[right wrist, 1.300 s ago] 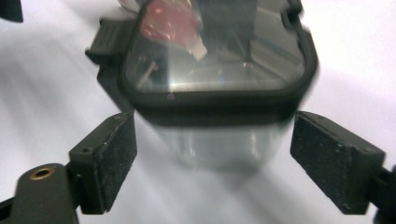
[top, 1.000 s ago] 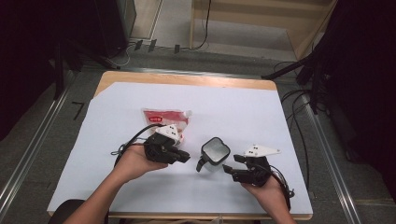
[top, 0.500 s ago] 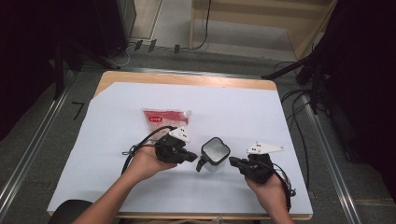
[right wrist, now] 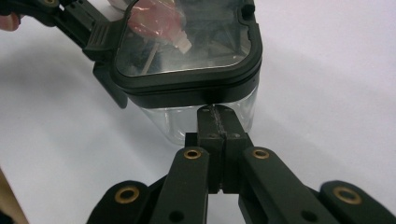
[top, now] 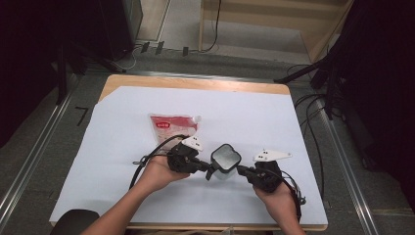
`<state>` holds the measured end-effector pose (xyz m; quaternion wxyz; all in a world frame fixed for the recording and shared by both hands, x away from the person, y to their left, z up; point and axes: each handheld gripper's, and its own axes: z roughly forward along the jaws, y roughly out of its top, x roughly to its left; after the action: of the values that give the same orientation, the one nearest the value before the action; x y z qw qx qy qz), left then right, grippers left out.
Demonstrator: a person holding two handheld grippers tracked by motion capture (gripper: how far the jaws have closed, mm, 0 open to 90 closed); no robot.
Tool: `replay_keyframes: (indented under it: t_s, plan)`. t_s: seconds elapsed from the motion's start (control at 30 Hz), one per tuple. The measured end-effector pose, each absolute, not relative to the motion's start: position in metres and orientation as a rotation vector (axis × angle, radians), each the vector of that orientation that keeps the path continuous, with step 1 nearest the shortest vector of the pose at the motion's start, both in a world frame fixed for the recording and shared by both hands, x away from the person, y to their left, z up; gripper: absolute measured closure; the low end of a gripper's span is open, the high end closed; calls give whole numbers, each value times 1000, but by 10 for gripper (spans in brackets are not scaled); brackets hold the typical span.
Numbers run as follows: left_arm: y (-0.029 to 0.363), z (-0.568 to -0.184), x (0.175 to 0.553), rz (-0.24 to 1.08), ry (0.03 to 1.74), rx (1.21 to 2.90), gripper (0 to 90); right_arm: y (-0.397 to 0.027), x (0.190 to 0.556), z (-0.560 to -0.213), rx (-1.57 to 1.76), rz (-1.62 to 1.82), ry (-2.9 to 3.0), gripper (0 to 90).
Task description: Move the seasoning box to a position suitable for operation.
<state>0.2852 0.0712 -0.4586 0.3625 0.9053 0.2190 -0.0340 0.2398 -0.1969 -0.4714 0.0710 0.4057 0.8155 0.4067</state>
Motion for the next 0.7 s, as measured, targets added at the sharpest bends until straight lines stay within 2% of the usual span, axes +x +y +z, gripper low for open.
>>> replay_keyframes:
  t_s: [0.7]
  plan:
    - [53, -462, 274, -117, 545, 2281, 900, -200, 259, -475, 1289, 1234, 2393, 900]
